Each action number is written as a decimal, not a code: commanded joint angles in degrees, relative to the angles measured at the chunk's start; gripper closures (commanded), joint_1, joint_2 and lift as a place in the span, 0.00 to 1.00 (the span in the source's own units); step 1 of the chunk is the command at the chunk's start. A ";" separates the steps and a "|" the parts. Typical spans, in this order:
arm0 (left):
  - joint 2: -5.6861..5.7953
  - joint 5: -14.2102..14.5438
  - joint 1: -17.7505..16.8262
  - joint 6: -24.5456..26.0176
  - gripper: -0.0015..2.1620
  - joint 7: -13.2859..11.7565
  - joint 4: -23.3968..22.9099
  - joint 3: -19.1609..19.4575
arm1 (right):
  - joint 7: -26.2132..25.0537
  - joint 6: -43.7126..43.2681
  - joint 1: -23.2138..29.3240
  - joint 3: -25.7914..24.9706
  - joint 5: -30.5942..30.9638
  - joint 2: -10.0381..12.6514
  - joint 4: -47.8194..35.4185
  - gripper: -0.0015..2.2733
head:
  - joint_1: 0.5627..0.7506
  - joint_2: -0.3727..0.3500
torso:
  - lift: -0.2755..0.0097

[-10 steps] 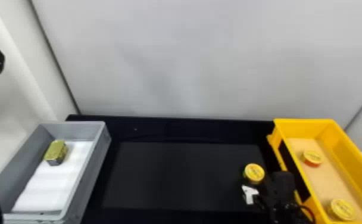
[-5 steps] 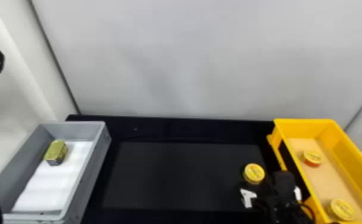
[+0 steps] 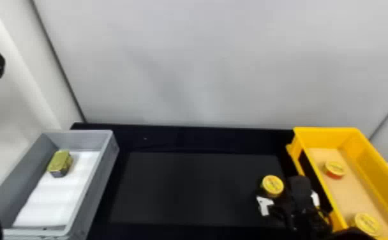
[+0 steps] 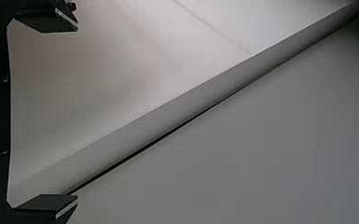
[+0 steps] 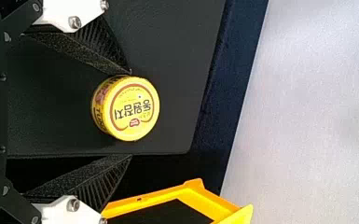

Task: Pick up the round yellow can and place it in the yellow rectangular box

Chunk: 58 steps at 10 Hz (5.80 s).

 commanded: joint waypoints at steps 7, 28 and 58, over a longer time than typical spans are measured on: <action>-0.15 0.00 0.05 0.00 0.00 -0.04 0.18 -0.08 | 0.11 -0.34 -0.60 0.75 0.20 0.09 0.41 0.29 | 0.66 0.53 | 0.77; -0.15 -0.09 -0.31 0.35 0.00 0.40 1.14 0.27 | 1.25 18.74 1.16 -2.60 15.23 0.26 -39.14 0.37 | 0.66 0.53 | 0.77; -0.15 -0.09 0.92 1.05 0.00 0.22 0.00 3.08 | -2.36 25.07 16.54 -30.81 10.92 2.20 -30.00 0.31 | 0.66 0.53 | 0.77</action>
